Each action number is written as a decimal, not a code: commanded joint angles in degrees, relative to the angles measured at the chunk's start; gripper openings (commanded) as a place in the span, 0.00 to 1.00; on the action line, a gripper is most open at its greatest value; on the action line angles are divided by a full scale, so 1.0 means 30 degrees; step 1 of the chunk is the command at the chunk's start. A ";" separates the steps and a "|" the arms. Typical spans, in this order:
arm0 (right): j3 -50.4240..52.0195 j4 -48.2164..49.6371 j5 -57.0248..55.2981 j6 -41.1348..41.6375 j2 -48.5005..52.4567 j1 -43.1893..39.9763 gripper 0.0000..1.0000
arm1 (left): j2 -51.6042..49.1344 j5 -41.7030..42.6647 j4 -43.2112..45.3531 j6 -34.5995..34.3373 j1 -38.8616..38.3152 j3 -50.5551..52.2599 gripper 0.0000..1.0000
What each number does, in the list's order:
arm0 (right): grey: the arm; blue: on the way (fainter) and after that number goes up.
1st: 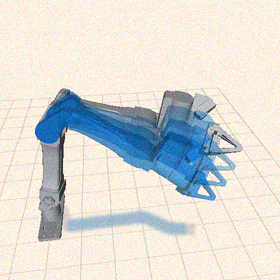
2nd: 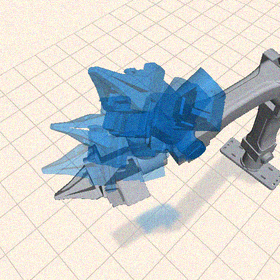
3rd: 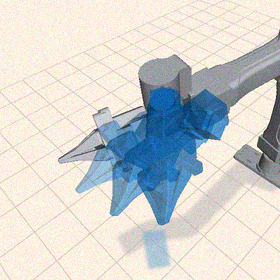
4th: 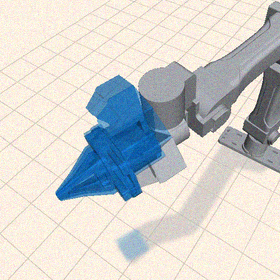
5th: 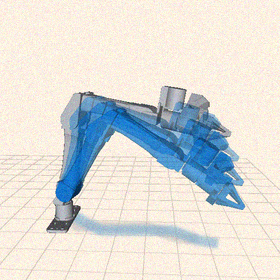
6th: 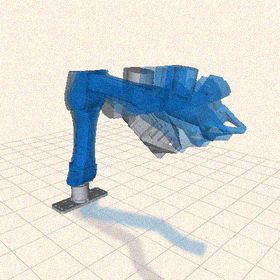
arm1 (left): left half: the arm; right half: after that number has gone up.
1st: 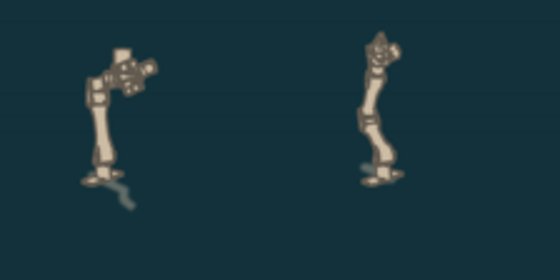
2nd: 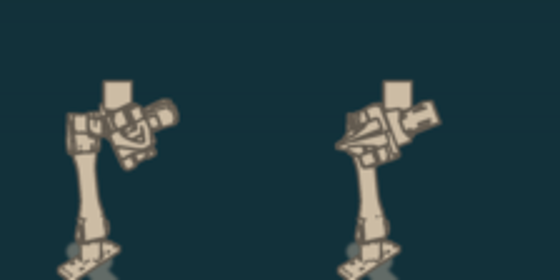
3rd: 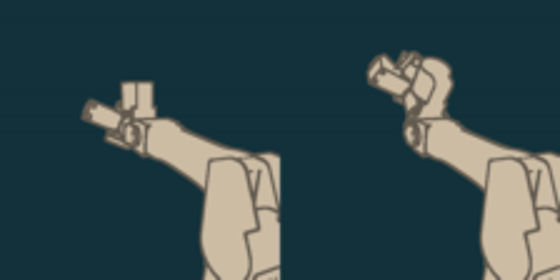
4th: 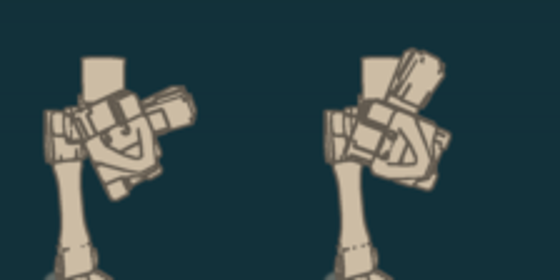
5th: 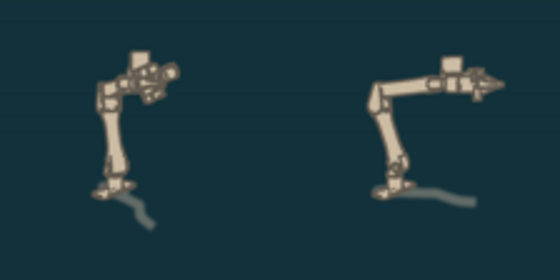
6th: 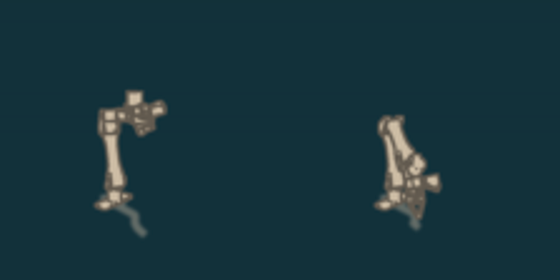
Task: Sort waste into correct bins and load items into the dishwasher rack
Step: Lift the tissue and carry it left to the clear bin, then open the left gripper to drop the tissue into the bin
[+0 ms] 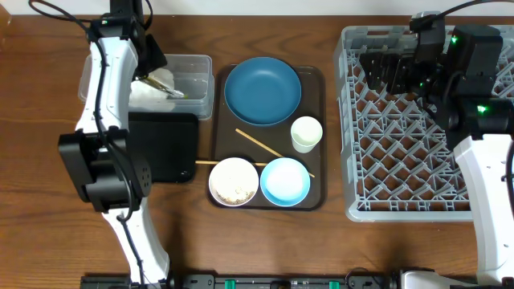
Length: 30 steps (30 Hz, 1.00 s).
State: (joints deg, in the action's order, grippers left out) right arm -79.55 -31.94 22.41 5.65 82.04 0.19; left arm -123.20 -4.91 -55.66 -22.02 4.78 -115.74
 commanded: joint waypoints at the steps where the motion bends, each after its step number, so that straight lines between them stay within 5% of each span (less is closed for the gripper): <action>1: -0.0306 -0.0044 -0.0131 -0.0197 0.0036 0.0211 0.99 | 0.1698 -0.0240 -0.0503 0.0197 0.0015 -0.0284 0.61; 9: -0.0306 -0.0080 -0.0131 -0.0189 0.0036 0.0211 0.99 | 0.1741 -0.0255 -0.0408 0.0189 0.0015 -0.0277 0.78; 10: -0.0306 -0.0080 -0.0131 -0.0189 0.0036 0.0211 0.99 | 0.1734 -0.0372 -0.0255 0.0182 0.0015 -0.0277 0.75; 15: -0.0306 -0.0109 -0.0124 -0.0189 0.0036 0.0211 0.99 | 0.1501 -0.0750 0.0998 0.0109 0.0015 -0.0095 0.25; 18: -0.0306 -0.0226 -0.0117 -0.0182 0.0036 0.0211 0.99 | 0.1326 -0.0743 0.1486 0.0109 0.0015 -0.0095 0.20; 19: -0.0306 -0.0248 -0.0117 -0.0182 0.0036 0.0211 0.99 | 0.1275 -0.0743 0.1552 0.0117 0.0015 -0.0095 0.23; 22: -0.0306 -0.0364 -0.0124 -0.0189 0.0036 0.0211 0.99 | 0.1231 -0.0743 0.1749 0.0211 0.0015 -0.0095 0.67; 23: -0.0306 -0.0372 -0.0124 -0.0189 0.0036 0.0211 0.99 | 0.1224 -0.0736 0.1836 0.0401 0.0015 -0.0087 0.72; 30: -0.0306 -0.0364 -0.0182 -0.0197 0.0036 0.0211 0.99 | 0.1195 0.0386 0.2317 0.7191 -0.0007 0.0015 0.74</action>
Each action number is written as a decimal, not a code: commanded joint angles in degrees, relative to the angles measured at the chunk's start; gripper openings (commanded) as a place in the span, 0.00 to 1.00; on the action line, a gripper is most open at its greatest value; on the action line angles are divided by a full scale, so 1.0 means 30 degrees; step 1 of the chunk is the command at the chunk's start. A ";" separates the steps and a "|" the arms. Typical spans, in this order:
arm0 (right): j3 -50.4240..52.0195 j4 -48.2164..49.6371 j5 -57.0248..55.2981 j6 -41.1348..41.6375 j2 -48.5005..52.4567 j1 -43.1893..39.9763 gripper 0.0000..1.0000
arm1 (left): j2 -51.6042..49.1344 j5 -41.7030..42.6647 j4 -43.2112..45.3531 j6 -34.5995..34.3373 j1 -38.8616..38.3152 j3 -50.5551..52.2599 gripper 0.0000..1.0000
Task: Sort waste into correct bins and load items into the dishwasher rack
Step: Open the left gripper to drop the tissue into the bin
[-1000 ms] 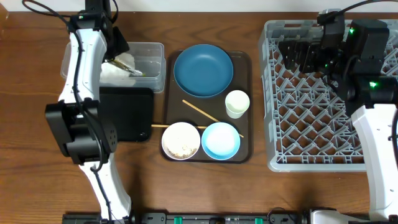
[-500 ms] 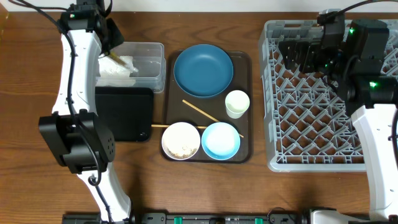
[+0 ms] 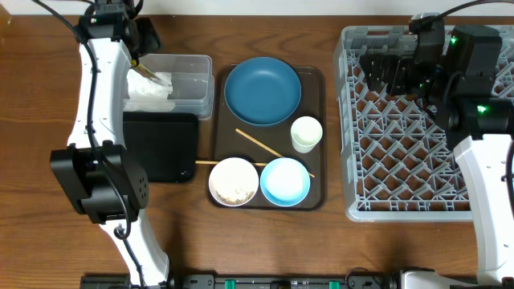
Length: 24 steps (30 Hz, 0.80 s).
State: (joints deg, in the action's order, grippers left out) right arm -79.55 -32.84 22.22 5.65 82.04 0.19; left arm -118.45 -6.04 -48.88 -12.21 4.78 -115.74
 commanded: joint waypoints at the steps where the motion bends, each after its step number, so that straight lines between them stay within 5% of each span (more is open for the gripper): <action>1: -0.0306 -0.0066 -0.0117 -0.0197 0.0036 0.0211 0.99 | -0.0393 0.1035 0.0051 0.4517 -0.0007 0.0015 0.73; 3: -0.0306 -0.0080 -0.0124 -0.0197 0.0036 0.0204 0.99 | -0.0452 0.1013 0.0066 0.4575 -0.0007 0.0015 0.73; 7: -0.0306 -0.0117 -0.0117 -0.0189 0.0036 0.0211 0.99 | -0.0605 0.0903 0.0117 0.3927 -0.0007 0.0240 0.53; 11: -0.0306 -0.0117 -0.0131 -0.0197 0.0036 0.0211 0.99 | -0.0801 -0.1778 0.0590 -0.0306 -0.0007 0.1246 0.53; 15: -0.0306 -0.0138 -0.0131 -0.0197 0.0036 0.0211 0.99 | -0.0816 -0.3082 0.1035 -0.1829 -0.0007 0.2106 0.54; 24: -0.0306 -0.0095 -0.0138 -0.0197 0.0036 0.0197 0.99 | -0.0787 -0.4386 -0.0197 -0.2375 -0.0007 0.2579 0.62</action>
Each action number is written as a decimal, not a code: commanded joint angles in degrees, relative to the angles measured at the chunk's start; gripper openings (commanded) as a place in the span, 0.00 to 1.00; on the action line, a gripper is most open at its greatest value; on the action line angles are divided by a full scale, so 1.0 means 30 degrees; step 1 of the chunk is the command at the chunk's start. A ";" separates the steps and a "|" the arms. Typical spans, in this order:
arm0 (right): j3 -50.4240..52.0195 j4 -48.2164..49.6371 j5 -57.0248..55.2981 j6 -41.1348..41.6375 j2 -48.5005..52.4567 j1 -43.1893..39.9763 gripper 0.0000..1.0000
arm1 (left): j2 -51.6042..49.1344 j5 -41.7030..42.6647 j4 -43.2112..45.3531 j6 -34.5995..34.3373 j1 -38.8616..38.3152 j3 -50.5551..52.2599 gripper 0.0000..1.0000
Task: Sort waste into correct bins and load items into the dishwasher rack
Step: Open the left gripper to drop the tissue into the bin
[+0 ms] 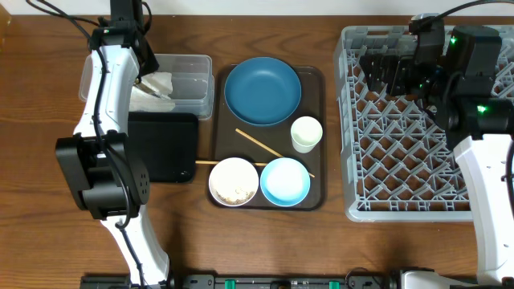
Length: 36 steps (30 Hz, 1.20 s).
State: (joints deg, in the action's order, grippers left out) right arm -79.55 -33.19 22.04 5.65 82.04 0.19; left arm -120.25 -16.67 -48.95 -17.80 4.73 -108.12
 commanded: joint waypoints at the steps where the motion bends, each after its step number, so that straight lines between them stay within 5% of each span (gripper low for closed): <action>1: -0.0306 0.0073 -0.0080 -0.0197 0.0036 0.0197 0.99 | -0.0168 -0.0838 -0.0306 -0.0401 0.0007 0.0000 0.65; 9: -0.0306 0.0138 -0.0073 -0.0197 0.0036 0.0197 0.99 | 0.0510 -0.0816 -0.1107 0.0714 -0.0036 -0.0306 0.77; 19: -0.0306 0.0131 -0.0073 -0.0197 0.0036 0.0197 0.99 | 0.0248 -0.0284 -0.1180 0.0882 -0.0044 -0.0284 0.78; 21: -0.0306 0.0131 -0.0073 -0.0197 0.0036 0.0197 0.99 | 0.0168 0.0393 0.0080 0.0823 -0.0044 -0.0284 0.73; 25: -0.0306 0.0131 -0.0073 -0.0197 0.0036 0.0197 0.99 | 0.0066 0.1887 0.2441 0.0831 -0.0044 -0.0284 0.46; 30: -0.0306 0.0080 -0.0080 -0.0197 0.0036 0.0197 0.99 | 0.0007 0.1829 0.2667 0.1166 -0.0044 -0.0284 0.26; 36: -0.0306 0.0058 -0.0080 -0.0197 0.0036 0.0197 0.99 | 0.0007 0.1843 0.2455 0.2353 -0.0044 -0.0284 0.29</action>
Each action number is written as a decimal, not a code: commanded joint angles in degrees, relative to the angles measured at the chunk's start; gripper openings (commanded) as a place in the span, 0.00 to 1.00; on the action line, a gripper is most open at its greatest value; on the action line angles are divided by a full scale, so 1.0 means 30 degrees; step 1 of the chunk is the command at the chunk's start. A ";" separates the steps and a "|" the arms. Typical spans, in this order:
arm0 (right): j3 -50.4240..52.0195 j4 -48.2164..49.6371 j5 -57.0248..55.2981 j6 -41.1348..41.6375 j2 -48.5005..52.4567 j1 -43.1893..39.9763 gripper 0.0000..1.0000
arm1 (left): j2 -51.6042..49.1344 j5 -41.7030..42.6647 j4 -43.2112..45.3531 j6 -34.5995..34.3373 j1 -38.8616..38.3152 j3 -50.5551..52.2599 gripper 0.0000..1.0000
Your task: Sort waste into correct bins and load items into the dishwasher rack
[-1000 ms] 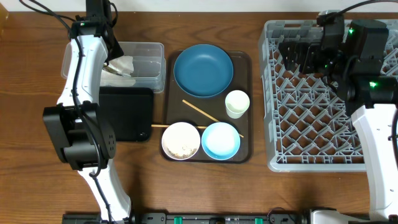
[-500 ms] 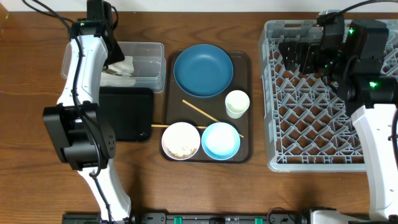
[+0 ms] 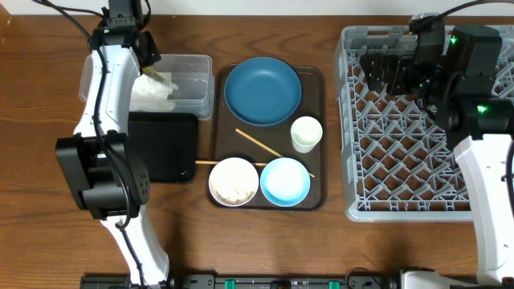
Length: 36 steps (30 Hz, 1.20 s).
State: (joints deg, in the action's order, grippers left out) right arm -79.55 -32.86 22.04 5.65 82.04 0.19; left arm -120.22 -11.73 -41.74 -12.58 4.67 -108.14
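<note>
On the brown tray (image 3: 315,201) lie a blue plate (image 3: 263,90), a white cup (image 3: 306,132), a white bowl with food scraps (image 3: 234,181), a light blue bowl (image 3: 285,181) and two wooden chopsticks (image 3: 257,143). My left gripper (image 3: 152,68) hovers over the left end of the clear bin (image 3: 197,60). A small tan scrap (image 3: 165,78) hangs at its tips above the crumpled white paper (image 3: 151,92). My right gripper (image 3: 385,72) stands open over the far left corner of the grey dishwasher rack (image 3: 401,160).
A black bin (image 3: 161,148) sits directly in front of the clear bin, left of the tray. The rack fills the right side of the table. One chopstick pokes over the tray's left edge toward the black bin.
My left gripper has shifted slightly toward the far edge over the clear bin, and the tan scrap has moved with it. The right arm and the tray items are unchanged.
My left gripper first held the tan scrap over the middle of the clear bin. Then it stood farther back at the bin's far left corner. It was back over the paper after that, and now sits slightly farther back. The scrap stayed at the fingers throughout.
</note>
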 commanded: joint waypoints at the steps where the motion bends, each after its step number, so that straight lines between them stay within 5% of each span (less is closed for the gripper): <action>1: -0.0306 -0.0058 -0.0073 -0.0197 0.0036 0.0197 0.99 | 0.0000 0.0204 0.0189 0.0612 -0.0022 -0.0277 0.43; 7: -0.0306 -0.0073 -0.0073 -0.0204 0.0036 0.0197 0.99 | 0.0000 0.1559 0.0408 0.0896 -0.0022 -0.0277 0.66; 12: -0.0306 -0.0073 -0.0073 -0.0204 0.0036 0.0197 0.99 | -0.0029 0.8612 -0.0816 0.5661 -0.0022 -0.0277 0.66; 17: -0.0306 -0.0066 -0.0073 -0.0204 0.0036 0.0197 0.99 | -0.0044 0.9719 -0.1115 0.7257 0.0095 -0.0284 0.67; 18: -0.0306 -0.0066 -0.0073 -0.0204 0.0036 0.0197 0.99 | -0.0044 0.8721 -0.1035 0.6346 0.0175 -0.0284 0.61; 22: -0.0306 -0.0058 -0.0073 -0.0197 0.0036 0.0197 0.99 | 0.0007 0.0437 -0.2164 -0.4554 0.0488 -0.0284 0.59; 24: -0.0306 -0.0058 -0.0073 -0.0204 0.0036 0.0197 0.99 | 0.0007 0.3045 -0.1464 -0.4182 0.0670 -0.0284 0.59; 28: -0.0306 -0.0058 -0.0080 -0.0204 0.0036 0.0197 0.99 | 0.0007 1.4426 0.1195 0.2200 0.1166 -0.0284 0.59; 31: -0.0306 -0.0058 -0.0080 -0.0204 0.0036 0.0197 0.99 | 0.0007 1.0834 0.1392 -0.1836 0.1537 -0.0284 0.52; 36: -0.0306 -0.0058 -0.0080 -0.0561 0.0036 0.0197 0.99 | 0.0007 0.4073 0.0248 -0.4095 0.1545 -0.0284 0.11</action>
State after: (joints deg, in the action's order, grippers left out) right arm -79.55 -33.06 22.02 5.34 82.04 0.19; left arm -120.22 11.84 -40.05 -19.66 8.82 -108.25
